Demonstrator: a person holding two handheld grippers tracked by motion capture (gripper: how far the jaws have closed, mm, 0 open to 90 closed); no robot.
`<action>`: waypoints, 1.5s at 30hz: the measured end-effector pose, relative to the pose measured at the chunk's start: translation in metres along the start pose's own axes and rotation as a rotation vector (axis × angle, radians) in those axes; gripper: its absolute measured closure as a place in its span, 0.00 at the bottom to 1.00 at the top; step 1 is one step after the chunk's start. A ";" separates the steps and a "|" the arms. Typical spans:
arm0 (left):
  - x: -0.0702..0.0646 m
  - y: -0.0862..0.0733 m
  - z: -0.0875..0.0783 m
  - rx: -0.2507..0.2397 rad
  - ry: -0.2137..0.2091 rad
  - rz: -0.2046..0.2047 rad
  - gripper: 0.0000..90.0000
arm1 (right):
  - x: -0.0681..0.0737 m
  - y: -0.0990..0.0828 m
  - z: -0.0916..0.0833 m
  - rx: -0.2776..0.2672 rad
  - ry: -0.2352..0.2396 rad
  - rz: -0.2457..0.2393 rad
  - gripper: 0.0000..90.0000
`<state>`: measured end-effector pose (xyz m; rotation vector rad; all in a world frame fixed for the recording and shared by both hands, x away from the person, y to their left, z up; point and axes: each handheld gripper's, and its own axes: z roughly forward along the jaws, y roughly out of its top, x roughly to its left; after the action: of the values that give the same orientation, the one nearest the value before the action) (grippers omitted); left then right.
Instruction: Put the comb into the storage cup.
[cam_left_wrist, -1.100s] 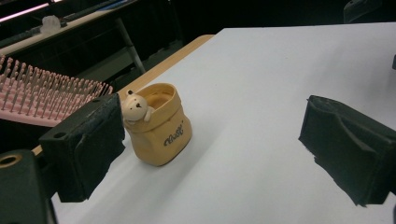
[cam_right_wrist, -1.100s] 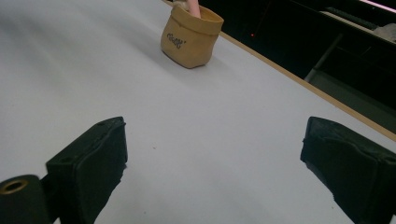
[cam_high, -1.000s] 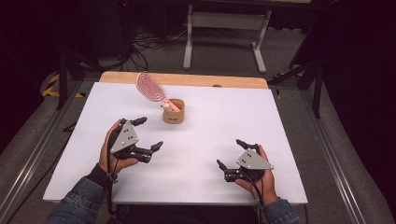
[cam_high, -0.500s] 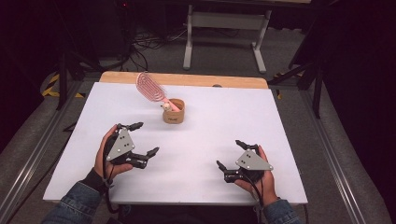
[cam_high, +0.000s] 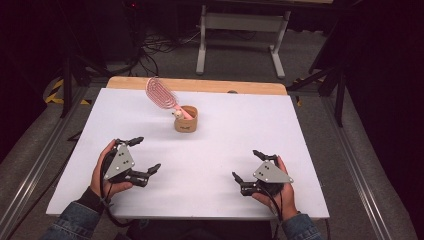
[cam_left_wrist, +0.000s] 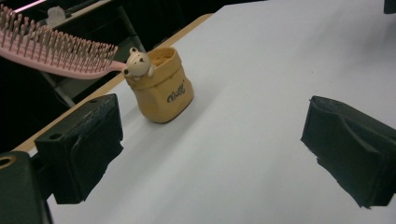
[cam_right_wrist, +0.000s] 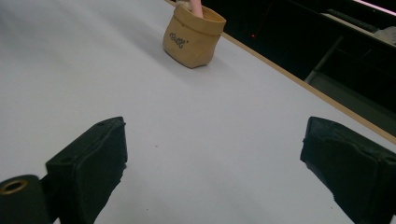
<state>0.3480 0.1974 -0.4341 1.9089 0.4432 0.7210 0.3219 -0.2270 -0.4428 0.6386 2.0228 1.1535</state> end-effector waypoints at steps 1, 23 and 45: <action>0.000 -0.002 -0.001 0.007 0.002 0.001 0.07 | 0.000 0.000 0.000 -0.001 0.001 0.003 0.09; 0.000 -0.030 -0.014 0.082 0.040 -0.016 0.07 | -0.002 -0.001 -0.003 -0.015 0.002 0.010 0.09; -0.003 -0.043 -0.025 0.104 0.051 -0.060 0.06 | -0.001 -0.003 -0.007 -0.018 -0.001 0.000 0.08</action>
<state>0.3299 0.2310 -0.4664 1.9685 0.5770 0.7204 0.3172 -0.2326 -0.4424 0.6306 2.0091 1.1697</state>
